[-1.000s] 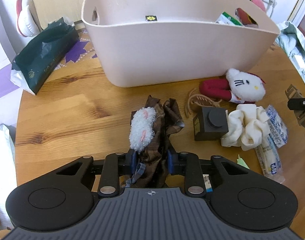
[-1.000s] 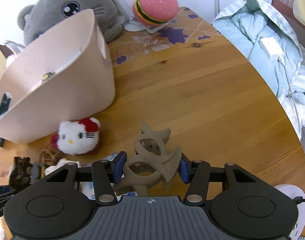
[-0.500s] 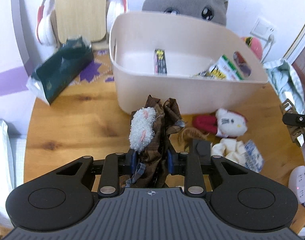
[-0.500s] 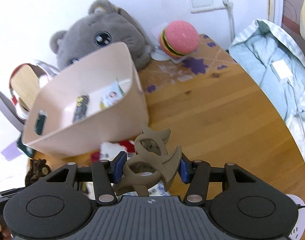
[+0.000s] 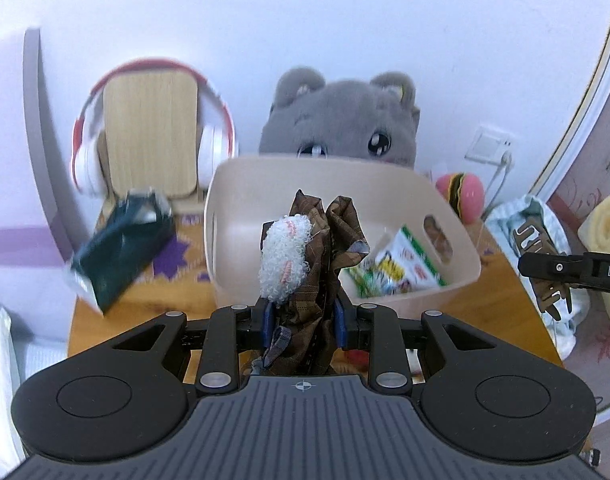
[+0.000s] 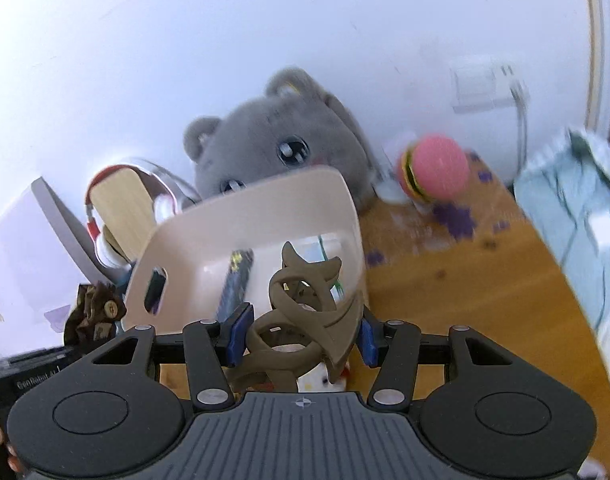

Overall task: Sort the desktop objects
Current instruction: 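Lift both items over the beige basket and open both tools to release them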

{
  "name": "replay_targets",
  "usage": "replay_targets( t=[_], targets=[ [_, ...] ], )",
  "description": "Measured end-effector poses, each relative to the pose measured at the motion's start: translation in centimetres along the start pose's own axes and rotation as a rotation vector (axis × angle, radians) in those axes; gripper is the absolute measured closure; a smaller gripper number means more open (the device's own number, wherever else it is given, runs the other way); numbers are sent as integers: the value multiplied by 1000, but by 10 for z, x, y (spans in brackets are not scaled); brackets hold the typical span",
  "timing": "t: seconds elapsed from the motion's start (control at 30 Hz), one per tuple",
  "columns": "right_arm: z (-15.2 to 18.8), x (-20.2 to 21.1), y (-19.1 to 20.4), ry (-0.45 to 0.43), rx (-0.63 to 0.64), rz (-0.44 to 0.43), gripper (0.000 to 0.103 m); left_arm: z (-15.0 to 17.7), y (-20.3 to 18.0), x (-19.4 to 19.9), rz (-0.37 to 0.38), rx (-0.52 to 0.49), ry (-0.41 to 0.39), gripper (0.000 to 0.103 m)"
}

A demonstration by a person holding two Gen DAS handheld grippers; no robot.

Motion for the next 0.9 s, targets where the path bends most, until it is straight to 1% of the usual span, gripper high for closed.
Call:
replay_targets(
  t=[0.1, 0.2, 0.4, 0.63, 0.77, 0.9],
  targets=[
    [-14, 3, 8, -24, 23, -20, 53, -15, 0, 2, -6, -9, -28, 74],
    [-27, 0, 13, -29, 32, -41, 53, -29, 0, -1, -20, -18, -40, 74],
    [-46, -18, 19, -22, 76, -45, 53, -48, 3, -23, -44, -27, -26, 74],
    [-57, -47, 34, -4, 143, -61, 53, -55, 6, -67, -76, -11, 42, 74],
    [-58, -67, 43, 12, 191, -55, 53, -50, 4, -94, -89, 0, 100, 74],
    [-56, -89, 47, 55, 198, -44, 53, -43, 4, -118, -88, 20, 156, 74]
  ],
)
Point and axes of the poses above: each gripper's, at about its wrist camera, not at the fingertips, and x roughly against the way its jaws point, y to its left, z to its underside, the point moved 9 cm from there along -x, roughly the way its jaws point, and after that the axes turned 5 degrees about z, right-handed, at the moved point
